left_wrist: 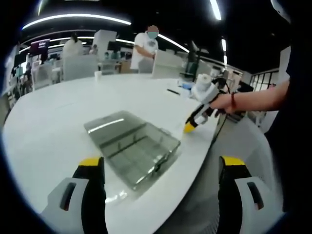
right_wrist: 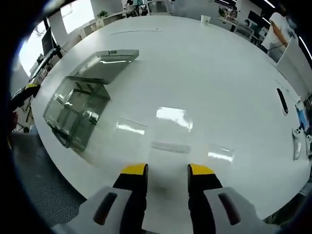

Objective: Insert the divider into the dual guide fixture by aligning both edges with the guide slots and pushing it downward to the bottom, including one-sided entry, uneven engagement, binding, and posture correction.

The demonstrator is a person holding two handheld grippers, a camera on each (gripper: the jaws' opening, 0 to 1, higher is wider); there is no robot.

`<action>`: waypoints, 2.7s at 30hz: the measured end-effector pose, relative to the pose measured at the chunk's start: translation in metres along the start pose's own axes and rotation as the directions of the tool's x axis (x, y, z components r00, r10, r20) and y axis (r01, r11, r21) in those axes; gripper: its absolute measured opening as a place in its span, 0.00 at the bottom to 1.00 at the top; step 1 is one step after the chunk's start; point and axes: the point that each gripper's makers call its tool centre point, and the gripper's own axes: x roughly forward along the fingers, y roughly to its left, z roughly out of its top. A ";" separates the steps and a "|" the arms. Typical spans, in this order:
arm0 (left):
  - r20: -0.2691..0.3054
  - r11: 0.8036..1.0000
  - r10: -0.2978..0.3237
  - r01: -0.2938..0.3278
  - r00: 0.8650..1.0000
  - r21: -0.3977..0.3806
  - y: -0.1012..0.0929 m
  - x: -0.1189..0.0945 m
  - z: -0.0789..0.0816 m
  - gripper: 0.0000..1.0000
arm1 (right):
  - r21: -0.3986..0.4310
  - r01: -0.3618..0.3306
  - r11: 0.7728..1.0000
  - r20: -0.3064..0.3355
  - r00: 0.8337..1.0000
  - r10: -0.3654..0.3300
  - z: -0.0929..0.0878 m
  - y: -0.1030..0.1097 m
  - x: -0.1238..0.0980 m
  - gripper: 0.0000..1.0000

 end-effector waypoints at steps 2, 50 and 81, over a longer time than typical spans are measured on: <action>0.001 1.000 -0.005 0.005 1.000 0.002 -0.001 0.000 0.001 0.95 | -0.008 0.004 1.000 0.014 1.000 -0.004 0.004 0.000 -0.003 0.28; 0.184 0.991 0.020 0.005 0.983 -0.136 -0.002 0.003 0.044 0.86 | -0.229 -0.114 0.967 0.275 0.945 0.176 0.068 0.080 -0.057 0.28; 0.261 0.945 0.002 0.083 0.965 -0.317 -0.012 0.012 0.056 0.66 | -0.347 -0.176 0.921 0.340 0.892 0.298 0.075 0.134 -0.076 0.28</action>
